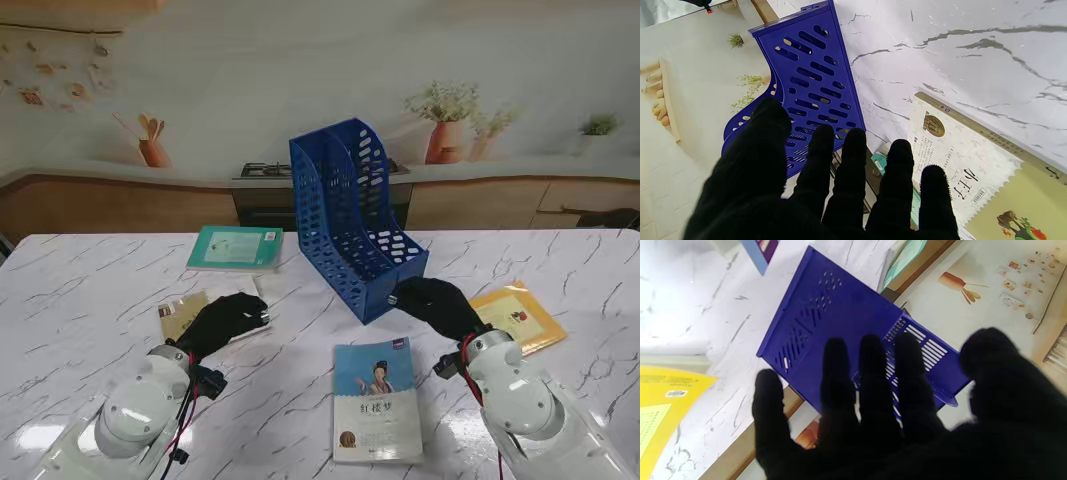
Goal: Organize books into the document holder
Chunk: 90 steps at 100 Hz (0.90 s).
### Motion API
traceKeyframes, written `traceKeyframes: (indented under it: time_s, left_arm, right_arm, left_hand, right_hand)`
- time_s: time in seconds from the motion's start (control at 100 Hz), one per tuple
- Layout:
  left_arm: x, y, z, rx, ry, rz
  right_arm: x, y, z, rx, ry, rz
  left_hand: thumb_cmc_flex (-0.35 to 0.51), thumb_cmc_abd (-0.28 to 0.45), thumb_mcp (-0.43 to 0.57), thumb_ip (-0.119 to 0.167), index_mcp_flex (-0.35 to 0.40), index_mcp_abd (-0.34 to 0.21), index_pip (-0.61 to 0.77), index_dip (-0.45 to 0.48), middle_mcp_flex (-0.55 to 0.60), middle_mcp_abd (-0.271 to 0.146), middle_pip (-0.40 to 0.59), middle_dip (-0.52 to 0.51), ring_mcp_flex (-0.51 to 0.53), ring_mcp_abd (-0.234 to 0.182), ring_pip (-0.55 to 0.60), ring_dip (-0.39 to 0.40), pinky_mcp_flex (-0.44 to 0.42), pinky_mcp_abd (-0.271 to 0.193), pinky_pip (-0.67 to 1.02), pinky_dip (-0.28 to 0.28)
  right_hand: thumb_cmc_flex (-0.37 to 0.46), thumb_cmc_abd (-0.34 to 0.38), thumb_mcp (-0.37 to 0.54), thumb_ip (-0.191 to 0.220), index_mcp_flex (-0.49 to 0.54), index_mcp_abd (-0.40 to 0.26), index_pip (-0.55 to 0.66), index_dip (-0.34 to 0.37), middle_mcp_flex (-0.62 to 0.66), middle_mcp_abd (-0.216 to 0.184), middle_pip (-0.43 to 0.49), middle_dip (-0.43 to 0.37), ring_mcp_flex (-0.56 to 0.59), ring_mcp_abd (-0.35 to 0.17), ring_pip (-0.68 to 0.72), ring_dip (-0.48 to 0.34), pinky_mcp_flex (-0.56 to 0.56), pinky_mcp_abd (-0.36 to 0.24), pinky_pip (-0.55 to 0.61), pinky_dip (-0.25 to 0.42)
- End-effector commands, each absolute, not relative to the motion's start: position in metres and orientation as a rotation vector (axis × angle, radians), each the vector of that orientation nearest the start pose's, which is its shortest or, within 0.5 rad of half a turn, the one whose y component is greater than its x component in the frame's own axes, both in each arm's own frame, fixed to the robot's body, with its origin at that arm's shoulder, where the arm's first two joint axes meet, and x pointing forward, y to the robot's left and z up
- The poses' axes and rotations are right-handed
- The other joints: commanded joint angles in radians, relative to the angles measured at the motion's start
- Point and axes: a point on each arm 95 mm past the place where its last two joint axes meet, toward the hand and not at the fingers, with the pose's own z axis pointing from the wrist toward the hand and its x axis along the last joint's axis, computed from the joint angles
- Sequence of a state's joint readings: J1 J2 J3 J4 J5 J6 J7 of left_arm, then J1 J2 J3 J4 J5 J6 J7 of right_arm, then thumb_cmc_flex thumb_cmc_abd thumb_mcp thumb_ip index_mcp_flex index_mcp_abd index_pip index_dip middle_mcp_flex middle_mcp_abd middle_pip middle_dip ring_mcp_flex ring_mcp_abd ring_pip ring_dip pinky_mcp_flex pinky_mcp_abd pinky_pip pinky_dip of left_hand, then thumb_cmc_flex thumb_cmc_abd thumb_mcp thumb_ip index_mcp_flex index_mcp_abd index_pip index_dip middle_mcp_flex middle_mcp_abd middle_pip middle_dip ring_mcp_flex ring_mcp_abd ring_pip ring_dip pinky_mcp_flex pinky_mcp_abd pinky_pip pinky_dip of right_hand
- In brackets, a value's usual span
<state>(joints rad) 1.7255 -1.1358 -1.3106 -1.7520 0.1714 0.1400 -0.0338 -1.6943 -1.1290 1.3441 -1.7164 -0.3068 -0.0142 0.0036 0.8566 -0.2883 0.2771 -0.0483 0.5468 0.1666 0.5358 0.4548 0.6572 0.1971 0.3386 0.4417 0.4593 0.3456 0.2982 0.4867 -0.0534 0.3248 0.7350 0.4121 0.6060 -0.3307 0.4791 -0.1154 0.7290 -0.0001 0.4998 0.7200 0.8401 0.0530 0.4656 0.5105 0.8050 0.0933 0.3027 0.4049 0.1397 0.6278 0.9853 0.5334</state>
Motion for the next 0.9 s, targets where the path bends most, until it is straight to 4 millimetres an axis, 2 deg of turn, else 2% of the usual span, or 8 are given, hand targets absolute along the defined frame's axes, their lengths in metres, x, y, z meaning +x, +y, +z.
traceKeyframes:
  time_s: [0.0, 0.23, 0.33, 0.42, 0.61, 0.64, 0.67, 0.89]
  left_arm:
    - [0.36, -0.002, -0.33, -2.15, 0.94, -1.854]
    - [0.359, -0.004, -0.332, -2.16, 0.932, -1.842]
    - [0.361, -0.003, -0.332, -2.159, 0.93, -1.852]
    - [0.361, -0.003, -0.332, -2.169, 0.921, -1.86]
    - [0.362, -0.004, -0.335, -2.196, 0.925, -1.865]
    - [0.361, -0.006, -0.335, -2.199, 0.929, -1.868]
    - [0.361, -0.007, -0.335, -2.199, 0.939, -1.869]
    - [0.362, -0.014, -0.337, -2.19, 0.993, -1.876]
  right_arm:
    - [0.375, -0.014, -0.314, -2.237, -1.189, -2.29]
    - [0.374, -0.016, -0.315, -2.23, -1.197, -2.287]
    - [0.374, -0.017, -0.314, -2.245, -1.202, -2.291]
    - [0.374, -0.017, -0.312, -2.274, -1.22, -2.281]
    - [0.369, -0.022, -0.309, -2.361, -1.236, -2.225]
    - [0.369, -0.024, -0.309, -2.372, -1.237, -2.216]
    - [0.368, -0.026, -0.308, -2.38, -1.243, -2.204]
    - [0.36, -0.038, -0.307, -2.472, -1.335, -2.062]
  left_hand:
    - [0.006, 0.035, -0.047, 0.021, 0.0, -0.024, -0.009, -0.011, -0.001, -0.027, -0.008, -0.004, 0.003, -0.036, 0.0, 0.007, -0.017, -0.002, -0.031, 0.014]
    - [0.009, 0.037, -0.05, 0.021, 0.0, -0.023, -0.01, -0.012, 0.0, -0.026, -0.007, -0.003, 0.006, -0.034, 0.004, 0.009, -0.01, -0.002, -0.024, 0.021]
    - [0.014, 0.035, -0.049, 0.022, -0.002, -0.013, -0.01, -0.014, -0.001, -0.01, 0.001, 0.0, 0.024, -0.036, 0.028, 0.018, 0.046, -0.087, 0.048, 0.037]
    - [0.017, 0.029, -0.04, 0.021, 0.001, -0.005, -0.008, -0.017, 0.011, -0.007, 0.016, 0.003, 0.062, -0.027, 0.077, 0.028, 0.117, -0.109, 0.164, 0.063]
    - [0.03, -0.011, -0.001, 0.024, -0.005, -0.005, -0.007, -0.024, -0.007, -0.005, 0.014, -0.006, 0.066, -0.001, 0.123, 0.019, 0.17, -0.026, 0.247, 0.095]
    - [0.009, -0.043, 0.087, 0.018, -0.007, -0.009, -0.005, -0.026, -0.016, -0.007, 0.01, -0.013, 0.055, -0.001, 0.119, 0.007, 0.163, -0.007, 0.251, 0.098]
    - [0.012, -0.052, 0.097, 0.018, -0.013, -0.01, -0.006, -0.027, -0.025, -0.008, 0.006, -0.014, 0.05, -0.006, 0.115, 0.005, 0.161, -0.001, 0.253, 0.099]
    - [-0.008, -0.103, 0.198, 0.01, -0.033, 0.01, -0.01, -0.028, -0.036, 0.007, 0.031, 0.013, 0.079, -0.016, 0.136, 0.039, 0.209, -0.037, 0.293, 0.115]
  right_hand:
    - [0.004, 0.019, -0.02, 0.019, -0.015, -0.042, -0.01, -0.011, -0.037, -0.016, -0.004, 0.005, 0.004, -0.028, 0.009, 0.01, -0.002, -0.172, 0.006, 0.011]
    - [0.015, 0.021, -0.034, 0.021, -0.019, -0.039, -0.007, -0.014, -0.044, -0.018, 0.001, 0.004, 0.001, -0.028, 0.01, 0.008, -0.003, -0.177, 0.004, 0.007]
    - [0.015, 0.023, -0.039, 0.024, -0.019, -0.038, -0.008, -0.015, -0.044, -0.014, -0.002, 0.001, 0.003, -0.024, 0.014, 0.009, 0.006, -0.176, 0.014, 0.011]
    - [0.01, 0.023, -0.041, 0.03, -0.012, -0.032, -0.011, -0.015, -0.033, -0.009, -0.004, -0.006, 0.023, -0.015, 0.029, 0.014, 0.041, -0.17, 0.058, 0.034]
    - [-0.014, 0.015, -0.026, 0.044, 0.016, -0.015, -0.019, 0.003, 0.001, 0.008, 0.016, -0.006, 0.072, 0.013, 0.075, 0.024, 0.136, -0.174, 0.192, 0.088]
    - [-0.016, 0.013, -0.023, 0.045, 0.017, -0.013, -0.021, 0.005, 0.002, 0.012, 0.016, -0.007, 0.077, 0.014, 0.082, 0.025, 0.142, -0.175, 0.205, 0.092]
    - [-0.02, 0.011, -0.023, 0.044, 0.018, -0.013, -0.023, 0.006, 0.001, 0.014, 0.016, -0.008, 0.083, 0.016, 0.086, 0.026, 0.15, -0.175, 0.212, 0.094]
    - [-0.05, -0.005, -0.025, 0.037, -0.006, 0.037, -0.076, -0.003, -0.011, 0.063, -0.027, -0.043, 0.115, 0.042, 0.127, 0.027, 0.239, -0.16, 0.33, 0.13]
